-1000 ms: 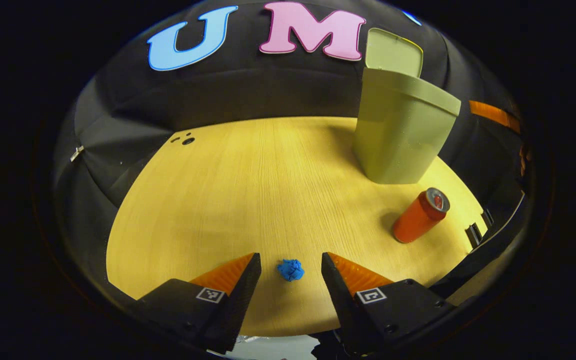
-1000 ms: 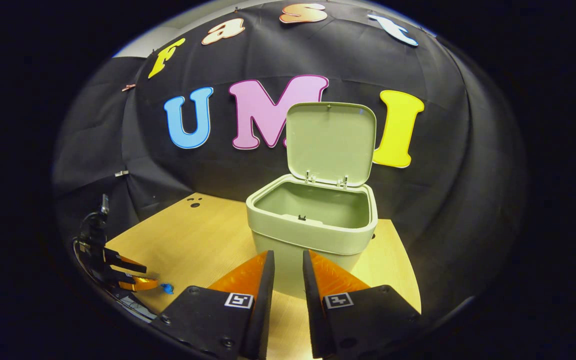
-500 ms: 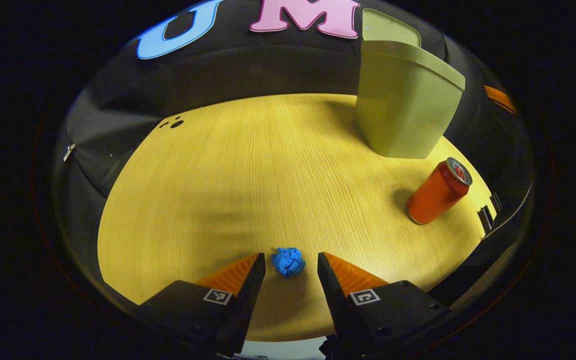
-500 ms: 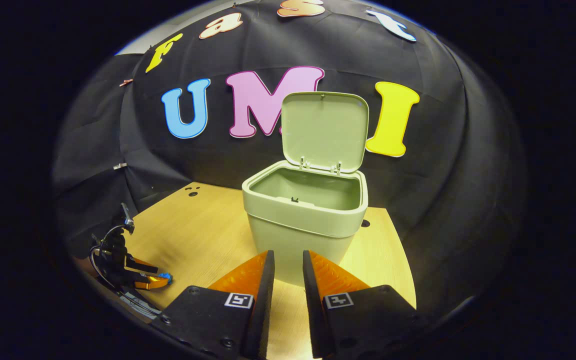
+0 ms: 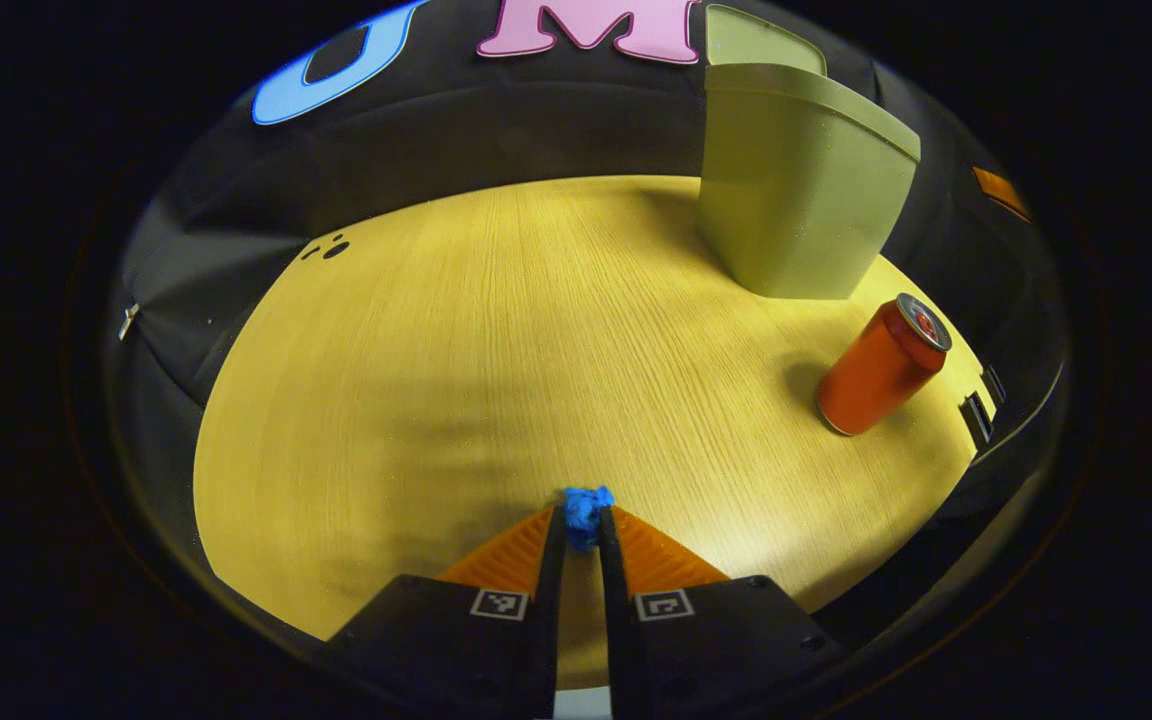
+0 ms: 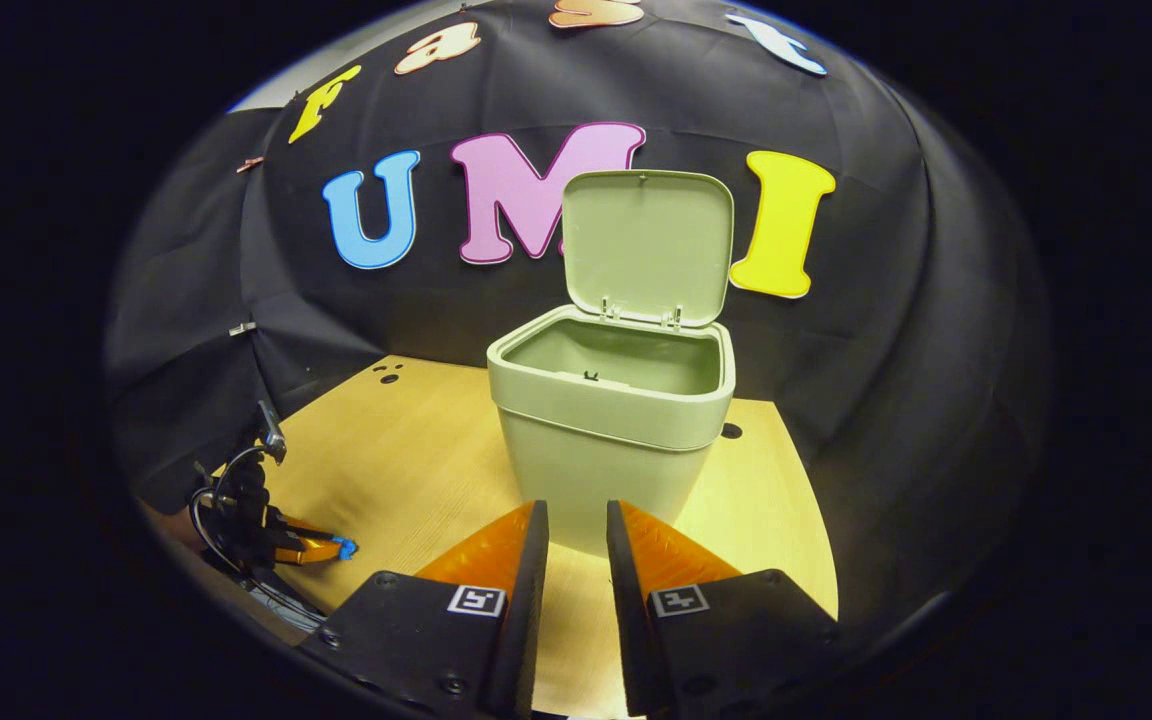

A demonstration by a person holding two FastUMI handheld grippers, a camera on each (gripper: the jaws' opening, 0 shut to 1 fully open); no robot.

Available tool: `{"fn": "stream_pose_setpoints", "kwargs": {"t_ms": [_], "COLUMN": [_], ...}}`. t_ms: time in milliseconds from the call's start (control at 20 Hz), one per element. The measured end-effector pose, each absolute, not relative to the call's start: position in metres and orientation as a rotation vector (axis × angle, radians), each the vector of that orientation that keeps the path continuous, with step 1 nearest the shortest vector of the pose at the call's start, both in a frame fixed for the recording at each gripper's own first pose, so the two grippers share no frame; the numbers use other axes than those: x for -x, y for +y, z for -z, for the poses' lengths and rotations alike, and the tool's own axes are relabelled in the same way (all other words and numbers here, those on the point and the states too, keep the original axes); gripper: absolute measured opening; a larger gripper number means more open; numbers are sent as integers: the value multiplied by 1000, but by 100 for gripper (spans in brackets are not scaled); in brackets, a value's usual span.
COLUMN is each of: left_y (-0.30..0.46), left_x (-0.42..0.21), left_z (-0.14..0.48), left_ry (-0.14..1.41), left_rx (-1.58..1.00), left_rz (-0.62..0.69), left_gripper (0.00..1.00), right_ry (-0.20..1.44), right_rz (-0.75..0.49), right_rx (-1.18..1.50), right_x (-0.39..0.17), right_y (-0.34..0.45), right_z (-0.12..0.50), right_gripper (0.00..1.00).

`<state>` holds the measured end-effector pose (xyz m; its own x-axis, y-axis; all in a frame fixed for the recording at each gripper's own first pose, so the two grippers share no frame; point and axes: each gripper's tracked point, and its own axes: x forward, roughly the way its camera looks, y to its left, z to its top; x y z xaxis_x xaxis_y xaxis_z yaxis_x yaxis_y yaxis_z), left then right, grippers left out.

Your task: Press the lid of the desktop garbage bin to open it, pick up the crumpled paper on the desktop and throw it into the bin, then pick up the pop can on the desktop and drop it into the bin, and finally close the garbage bin lid.

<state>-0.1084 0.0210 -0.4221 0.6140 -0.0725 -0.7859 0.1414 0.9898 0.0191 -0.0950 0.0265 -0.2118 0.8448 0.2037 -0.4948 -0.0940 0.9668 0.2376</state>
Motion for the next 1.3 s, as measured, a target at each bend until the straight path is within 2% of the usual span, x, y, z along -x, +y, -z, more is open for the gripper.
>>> {"fn": "stream_pose_setpoints", "kwargs": {"t_ms": [50,200,250,300,350,450,500,550,600,900,1100,1200,1300], "left_y": [21,21,22,22,23,19,15,13,11,14,12,11,9], "left_x": [107,104,105,105,107,109,109,110,111,104,106,105,106], "left_z": [418,412,411,412,415,417,419,418,419,436,446,444,438], "left_ry": [897,886,887,891,897,903,906,905,907,944,984,973,959], "left_rx": [-72,-45,-43,-43,-42,-26,-12,-1,8,-46,-65,-66,-51], "left_rz": [127,130,128,127,132,151,163,176,189,176,190,207,235], "left_gripper": [22,22,17,22,18,22,31,46,53,67,66,48,36], "right_ry": [546,550,550,551,552,551,552,554,556,570,577,580,581], "right_rz": [-162,-171,-173,-174,-174,-175,-175,-173,-171,-163,-151,-144,-141], "right_rx": [-209,-221,-225,-229,-231,-235,-233,-229,-226,-217,-218,-221,-227], "right_x": [94,92,92,91,90,91,91,91,92,100,106,108,108], "right_y": [28,33,34,35,35,35,35,34,33,30,25,25,27], "right_z": [213,214,214,214,214,214,213,214,215,216,216,217,216], "right_gripper": [38,38,38,38,38,38,38,38,38,38,38,38,38]}}
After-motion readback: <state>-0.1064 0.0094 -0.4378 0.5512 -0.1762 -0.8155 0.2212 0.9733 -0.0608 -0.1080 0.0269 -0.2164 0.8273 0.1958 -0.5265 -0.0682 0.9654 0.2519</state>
